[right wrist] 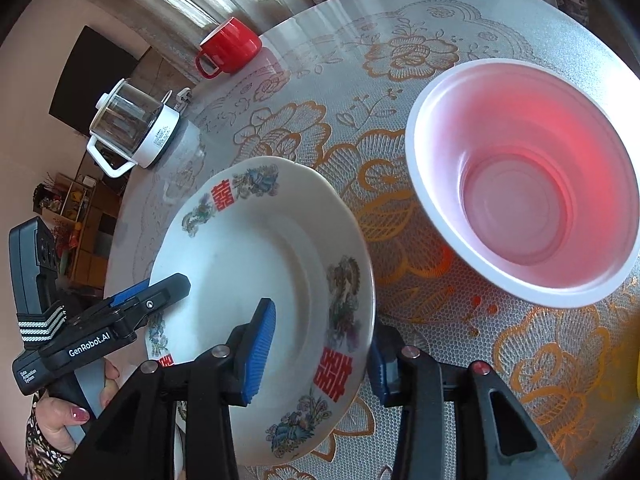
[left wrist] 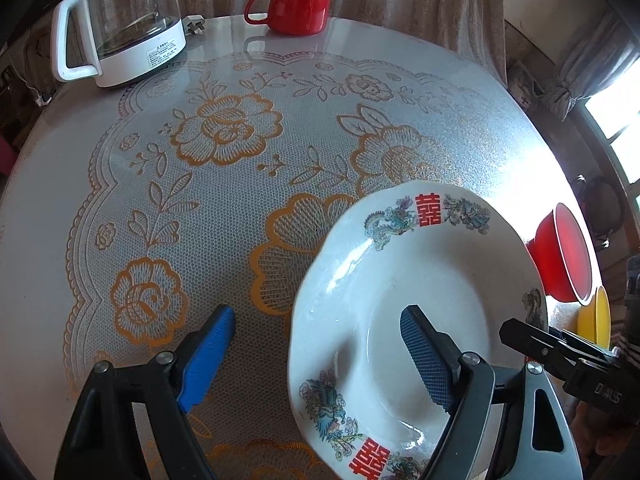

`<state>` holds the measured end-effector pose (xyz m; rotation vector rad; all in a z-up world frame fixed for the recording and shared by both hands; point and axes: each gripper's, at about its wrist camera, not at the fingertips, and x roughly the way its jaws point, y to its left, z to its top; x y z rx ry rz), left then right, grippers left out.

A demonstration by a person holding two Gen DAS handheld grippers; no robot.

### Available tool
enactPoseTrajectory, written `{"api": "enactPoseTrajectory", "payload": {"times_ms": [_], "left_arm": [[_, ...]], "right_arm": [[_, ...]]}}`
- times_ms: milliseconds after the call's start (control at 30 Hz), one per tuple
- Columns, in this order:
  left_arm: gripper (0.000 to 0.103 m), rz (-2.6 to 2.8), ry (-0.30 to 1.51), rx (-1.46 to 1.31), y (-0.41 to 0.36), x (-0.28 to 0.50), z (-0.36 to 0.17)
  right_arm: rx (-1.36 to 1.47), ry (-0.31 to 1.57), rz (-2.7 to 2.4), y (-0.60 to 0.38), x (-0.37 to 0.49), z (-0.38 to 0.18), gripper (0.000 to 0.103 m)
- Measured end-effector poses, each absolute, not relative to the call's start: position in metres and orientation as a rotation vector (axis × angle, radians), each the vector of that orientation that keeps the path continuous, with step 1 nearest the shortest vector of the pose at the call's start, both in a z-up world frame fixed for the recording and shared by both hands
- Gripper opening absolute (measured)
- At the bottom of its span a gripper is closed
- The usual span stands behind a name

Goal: Organize plates and bowls

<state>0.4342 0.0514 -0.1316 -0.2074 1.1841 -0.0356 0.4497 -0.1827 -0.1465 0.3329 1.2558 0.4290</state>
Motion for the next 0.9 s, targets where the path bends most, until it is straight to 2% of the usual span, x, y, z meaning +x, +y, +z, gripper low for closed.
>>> {"api": "enactPoseTrajectory", "payload": {"times_ms": [167,300,400,600,900], "left_arm": [[0.057,-0.061,1.204,-0.177,0.044,0.443,-0.139],[0.045,-0.080,1.187,-0.108,0.032,0.446,-0.138],[0.044,-0.068,1.170,-0.060,0.026,0.447,-0.137],[0.036,-0.063,1.143,-0.036,0.024,0.443,-0.131],[0.035,-0.080,1.134,-0.108,0.038,0.418,-0.130]], "right_arm": [[0.339,1.250,0.421,-0.188,0.446,-0.147,0.036],[0.335,1.246,0.417,-0.193,0.445,-0.148,0.026],[0.336,1.246,0.417,-0.197,0.445,-0.149,0.020],[0.320,1.245,0.413,-0.196,0.440,-0.147,0.020],[0.346,1.239,0.423,-0.197,0.426,-0.137,0.016]]}}
